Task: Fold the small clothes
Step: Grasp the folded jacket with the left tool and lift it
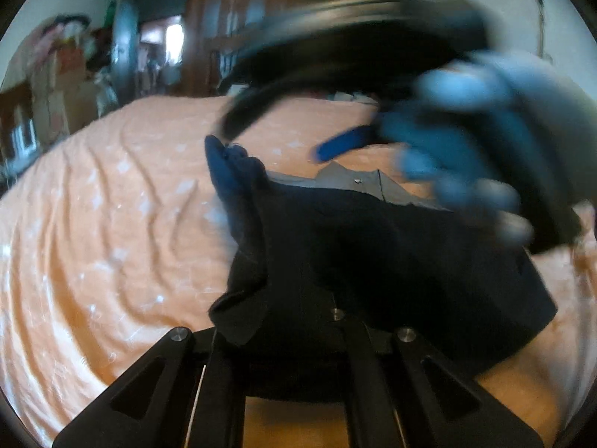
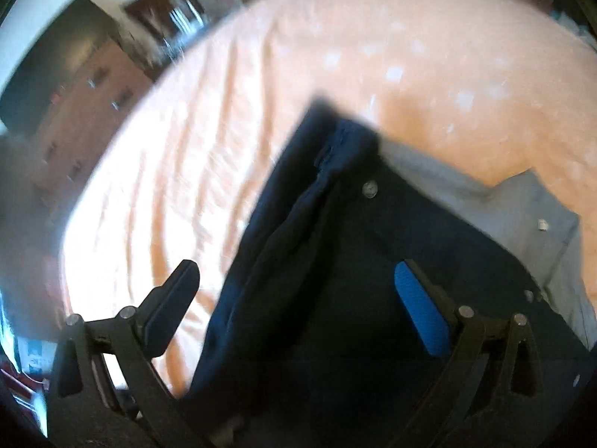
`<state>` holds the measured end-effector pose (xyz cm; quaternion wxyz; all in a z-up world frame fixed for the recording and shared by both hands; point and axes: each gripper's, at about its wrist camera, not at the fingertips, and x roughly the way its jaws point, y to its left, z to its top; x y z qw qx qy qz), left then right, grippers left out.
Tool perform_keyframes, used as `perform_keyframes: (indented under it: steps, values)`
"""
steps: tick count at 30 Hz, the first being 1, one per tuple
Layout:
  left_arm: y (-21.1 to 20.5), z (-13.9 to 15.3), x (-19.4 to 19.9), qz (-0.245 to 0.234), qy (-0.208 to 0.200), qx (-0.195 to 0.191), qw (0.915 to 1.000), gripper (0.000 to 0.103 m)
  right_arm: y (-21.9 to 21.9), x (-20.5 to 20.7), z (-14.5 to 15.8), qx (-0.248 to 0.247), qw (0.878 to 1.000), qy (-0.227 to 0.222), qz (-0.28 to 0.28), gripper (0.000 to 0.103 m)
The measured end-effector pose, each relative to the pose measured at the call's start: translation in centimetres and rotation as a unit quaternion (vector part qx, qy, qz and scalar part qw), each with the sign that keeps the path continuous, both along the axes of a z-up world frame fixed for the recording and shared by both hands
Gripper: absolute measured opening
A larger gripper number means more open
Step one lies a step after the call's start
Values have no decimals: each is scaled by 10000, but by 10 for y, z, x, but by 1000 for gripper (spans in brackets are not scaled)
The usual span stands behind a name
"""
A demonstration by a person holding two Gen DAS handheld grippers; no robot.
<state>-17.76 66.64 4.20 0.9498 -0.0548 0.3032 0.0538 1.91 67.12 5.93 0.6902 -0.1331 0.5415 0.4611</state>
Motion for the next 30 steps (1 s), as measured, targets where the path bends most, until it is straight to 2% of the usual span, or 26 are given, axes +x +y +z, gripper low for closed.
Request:
perform_keyframes:
  steps: [1,3,4,5,7,10,12,15,19,23,30]
  values:
    - [-4,-1,3,-61,11,114,9999,4,9,2,-10,-269,9995,-120,-74,101]
    - [-17,-3,7,-204,26,347,9992,4,13,5,-17,-366,9990,-188,-190,93]
    - [-24,-3,10,-301,30,467,9984,5,10,9,-17,-284,9992,-158,-249,82]
    - [-27,-3,14,-389,30,539,9978,5,5,11,-16,-142,9994,-132,-285,55]
    - [-35,-3,18,-557,13,599,9966,6,-17,18,-17,350,9984,181,-399,25]
    - [-56,5,27,-934,-56,576,9939,6,-67,20,-11,998,9918,186,-770,13]
    - [-78,11,31,-1270,-106,609,9900,6,-123,23,-7,1386,9830,199,-1186,11]
    - [-121,15,40,-1925,-103,586,9795,7,-199,31,-11,1673,9707,216,-1710,10]
    - [-187,7,57,-2774,105,551,9591,10,-293,39,-40,1882,9527,493,-2334,9]
    - [-250,-9,78,-3349,436,698,9387,12,-349,55,-71,1987,9399,758,-2671,9]
    - [-307,-36,102,-3696,808,744,9227,14,-401,76,-107,2247,9234,1364,-2797,9]
